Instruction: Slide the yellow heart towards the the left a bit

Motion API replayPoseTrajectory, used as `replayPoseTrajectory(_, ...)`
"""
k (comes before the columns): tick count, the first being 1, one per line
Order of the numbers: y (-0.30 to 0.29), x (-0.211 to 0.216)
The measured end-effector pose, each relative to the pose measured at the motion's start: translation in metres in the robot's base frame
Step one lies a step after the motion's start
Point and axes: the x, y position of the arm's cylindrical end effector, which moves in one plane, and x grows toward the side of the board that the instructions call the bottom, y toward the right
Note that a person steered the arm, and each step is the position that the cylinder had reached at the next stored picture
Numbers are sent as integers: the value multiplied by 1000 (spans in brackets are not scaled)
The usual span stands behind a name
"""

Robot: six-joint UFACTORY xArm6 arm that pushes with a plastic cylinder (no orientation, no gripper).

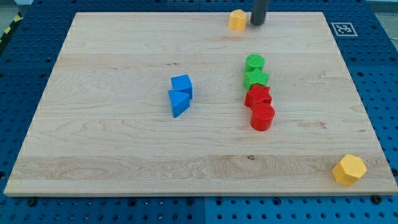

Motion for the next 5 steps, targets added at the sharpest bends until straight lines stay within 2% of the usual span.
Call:
replayPoseTrajectory(1, -42, -13)
replayPoseTrajectory(2, -72, -6)
replayPoseTrajectory(4, -37, -12)
replayPoseTrajectory(5, -11, 7)
